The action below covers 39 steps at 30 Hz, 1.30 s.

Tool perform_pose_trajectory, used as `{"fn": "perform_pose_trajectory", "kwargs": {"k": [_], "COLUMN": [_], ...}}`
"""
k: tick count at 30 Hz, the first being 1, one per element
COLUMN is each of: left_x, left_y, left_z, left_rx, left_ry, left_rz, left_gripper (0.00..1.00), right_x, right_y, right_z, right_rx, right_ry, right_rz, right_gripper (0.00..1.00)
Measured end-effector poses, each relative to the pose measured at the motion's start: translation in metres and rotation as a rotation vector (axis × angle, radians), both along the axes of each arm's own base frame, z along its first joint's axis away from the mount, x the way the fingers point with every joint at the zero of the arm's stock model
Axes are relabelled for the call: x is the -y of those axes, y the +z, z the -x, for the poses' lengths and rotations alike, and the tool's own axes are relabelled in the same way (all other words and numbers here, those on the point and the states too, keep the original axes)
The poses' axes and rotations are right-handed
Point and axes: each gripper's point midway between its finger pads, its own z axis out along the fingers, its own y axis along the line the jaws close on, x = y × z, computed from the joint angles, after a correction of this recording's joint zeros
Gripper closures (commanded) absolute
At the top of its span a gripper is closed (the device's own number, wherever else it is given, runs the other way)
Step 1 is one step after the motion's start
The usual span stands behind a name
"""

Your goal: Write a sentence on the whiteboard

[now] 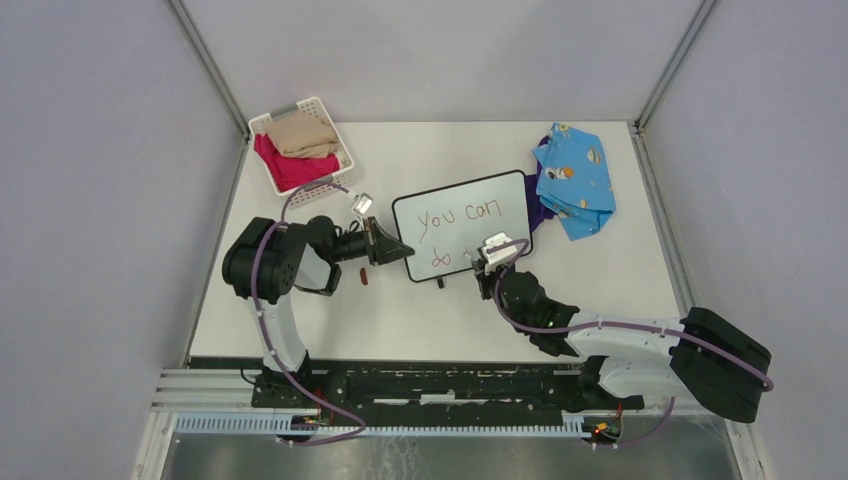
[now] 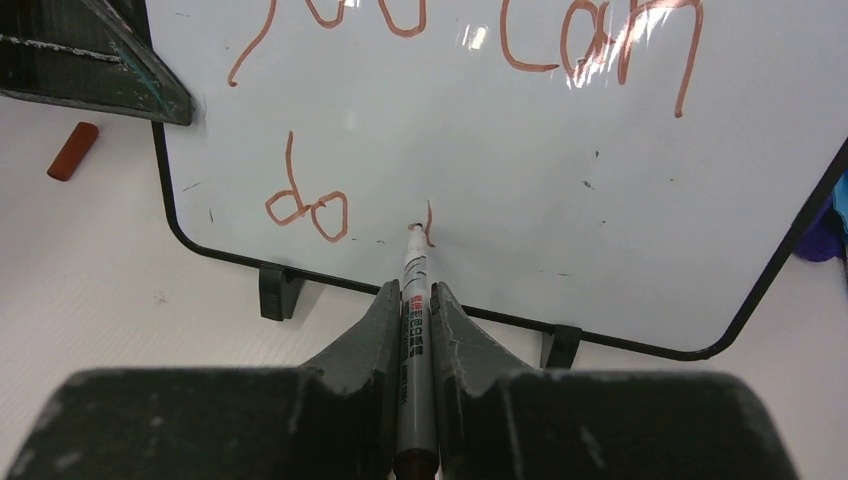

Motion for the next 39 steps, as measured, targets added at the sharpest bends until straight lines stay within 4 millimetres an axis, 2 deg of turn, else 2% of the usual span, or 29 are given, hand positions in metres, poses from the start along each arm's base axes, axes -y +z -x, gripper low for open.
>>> {"fn": "perform_pose_trajectory", "kwargs": {"k": [9, 13, 22, 29, 39], "left_x": [0.0, 0.0, 0.0, 0.0, 0.0], "left_y": [0.0, 0.0, 0.0, 0.0, 0.0], "left_z": [-0.001, 0.0, -0.001, -0.001, -0.001], "left_rx": [0.011, 0.01, 0.008, 0.005, 0.003], "left_ry": [0.0, 0.0, 0.0, 0.0, -0.001], "left_rz": [-0.005, -0.007, -0.008, -0.008, -0.009], "left_gripper": [0.98, 0.98, 0.98, 0.98, 0.98], "right_x": [0.012, 0.014, 0.013, 0.011, 0.012], "right_y": [0.008, 0.011, 0.031, 0.043, 0.032], "right_z": [-0.008, -0.007, -0.007, -0.018, -0.025], "right_rx": [0.01, 0.012, 0.048, 0.06, 0.037], "right_ry": [-0.055, -0.056, -0.047, -0.061, -0.07], "right_rz": [-0.026, -0.032, -0.081, -0.089, -0.064], "right_gripper": [1.0, 1.0, 1.0, 1.0, 1.0]}}
